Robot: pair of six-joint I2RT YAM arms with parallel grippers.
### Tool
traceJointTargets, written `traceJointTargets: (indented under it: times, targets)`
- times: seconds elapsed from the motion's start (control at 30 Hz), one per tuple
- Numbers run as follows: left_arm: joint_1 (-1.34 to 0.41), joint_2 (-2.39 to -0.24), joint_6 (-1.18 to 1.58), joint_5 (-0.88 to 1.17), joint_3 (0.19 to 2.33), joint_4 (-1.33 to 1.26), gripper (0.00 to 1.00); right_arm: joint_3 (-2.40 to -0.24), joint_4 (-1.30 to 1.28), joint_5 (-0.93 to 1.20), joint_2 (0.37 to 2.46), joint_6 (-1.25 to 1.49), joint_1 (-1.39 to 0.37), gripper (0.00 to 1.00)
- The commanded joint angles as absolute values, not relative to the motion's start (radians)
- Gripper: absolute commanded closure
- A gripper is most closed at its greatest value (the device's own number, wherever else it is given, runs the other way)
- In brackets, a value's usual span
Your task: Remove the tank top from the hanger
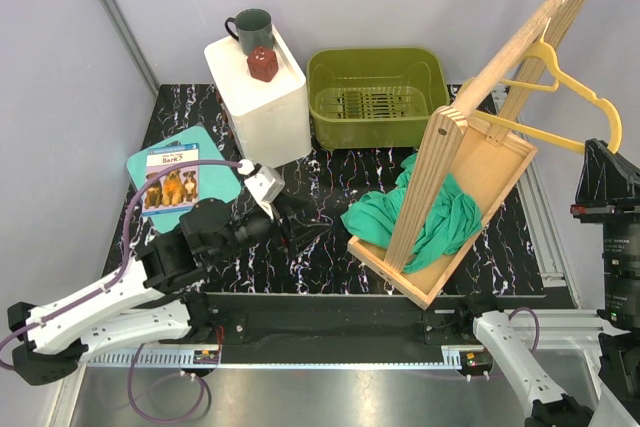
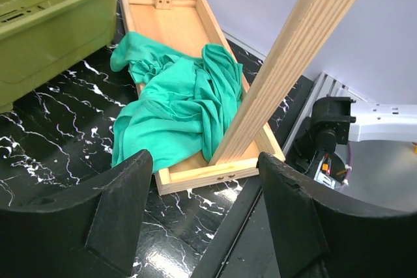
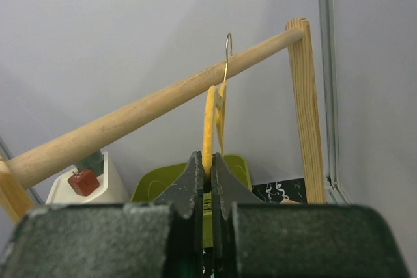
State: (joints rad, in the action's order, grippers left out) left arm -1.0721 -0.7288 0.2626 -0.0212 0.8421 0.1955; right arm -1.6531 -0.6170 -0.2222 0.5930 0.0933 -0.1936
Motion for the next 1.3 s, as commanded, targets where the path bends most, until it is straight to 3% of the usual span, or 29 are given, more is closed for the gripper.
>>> traceJointTargets:
  times: [0.0, 0.53, 0.57, 0.6, 0.63, 0.73, 0.87, 0.93, 1.27]
  targets:
    - [-1.068, -0.753, 0.255, 0.028, 0.873, 0.176, 0.29, -1.623, -0.649, -0.232, 0.571, 0.115, -0.206, 1.00]
    - [-1.068, -0.946, 0.296, 0.083, 0.959, 0.172, 0.28, -1.511, -0.712, -0.265, 0.488, 0.130, -0.213, 1.00]
    - [-1.068, -0.963, 0.295, 0.081, 0.968, 0.173, 0.27, -1.508, -0.716, -0.279, 0.476, 0.140, -0.213, 0.95]
    - [-1.066, -0.998, 0.291, 0.084, 0.979, 0.175, 0.27, -1.503, -0.721, -0.316, 0.469, 0.144, -0.213, 0.73]
    - [-1.065, -1.026, 0.291, 0.089, 1.009, 0.181, 0.27, -1.500, -0.729, -0.333, 0.463, 0.147, -0.213, 0.59]
    - [-1.058, -1.127, 0.294, 0.103, 1.077, 0.209, 0.27, -1.512, -0.788, -0.393, 0.448, 0.167, -0.215, 0.31]
    - [-1.023, -1.281, 0.305, 0.135, 1.152, 0.212, 0.27, -1.532, -0.906, -0.475, 0.419, 0.233, -0.215, 0.10]
    - [-0.982, -1.395, 0.317, 0.166, 1.195, 0.195, 0.27, -1.549, -0.971, -0.505, 0.400, 0.258, -0.213, 0.05]
    - [-0.976, -1.880, 0.204, 0.307, 1.494, 0.183, 0.24, -1.571, -1.117, -0.514, 0.341, 0.291, -0.213, 0.03]
